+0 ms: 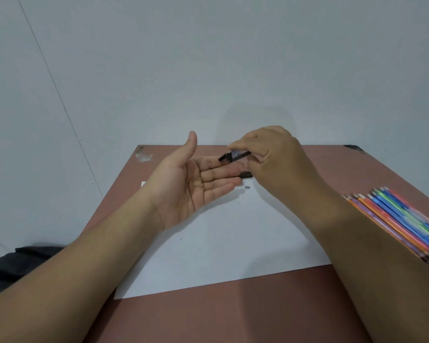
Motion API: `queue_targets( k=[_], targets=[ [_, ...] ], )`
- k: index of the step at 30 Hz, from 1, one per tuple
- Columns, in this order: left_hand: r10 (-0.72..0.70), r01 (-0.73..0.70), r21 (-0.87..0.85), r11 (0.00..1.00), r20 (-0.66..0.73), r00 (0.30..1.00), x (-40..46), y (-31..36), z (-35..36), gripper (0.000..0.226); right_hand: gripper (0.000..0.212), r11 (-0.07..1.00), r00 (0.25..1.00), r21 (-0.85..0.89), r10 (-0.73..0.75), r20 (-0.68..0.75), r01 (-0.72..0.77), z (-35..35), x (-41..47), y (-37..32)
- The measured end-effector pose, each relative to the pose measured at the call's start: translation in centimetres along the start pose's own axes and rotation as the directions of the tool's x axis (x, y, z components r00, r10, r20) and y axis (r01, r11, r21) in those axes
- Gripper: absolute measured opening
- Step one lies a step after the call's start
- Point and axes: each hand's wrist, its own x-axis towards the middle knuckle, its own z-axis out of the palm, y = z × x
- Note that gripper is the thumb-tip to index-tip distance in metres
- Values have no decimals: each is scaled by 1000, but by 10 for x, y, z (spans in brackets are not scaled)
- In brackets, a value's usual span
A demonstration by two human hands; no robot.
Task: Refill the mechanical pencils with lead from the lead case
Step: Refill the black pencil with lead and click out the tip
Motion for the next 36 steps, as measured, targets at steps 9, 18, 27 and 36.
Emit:
queue_targets(
  k=[9, 18, 27, 36],
  targets=[
    [0, 0, -52, 999, -5, 1000, 1, -1, -1, 88, 65, 1000, 998, 5, 18, 58, -19, -10, 1, -4],
    [-8, 7, -61, 998, -22, 1000, 0, -2, 0, 90, 81, 997, 990, 52, 47, 136, -55, -10, 0, -6],
    [-19, 18, -63, 998, -9, 1000, 0, -2, 0, 92, 96, 995, 985, 19, 99, 144, -103, -14, 3, -8],
    [-23, 23, -52, 998, -6, 1000, 0, -2, 0, 93, 80, 997, 974, -13, 74, 213, -73, -17, 4, -13]
  ],
)
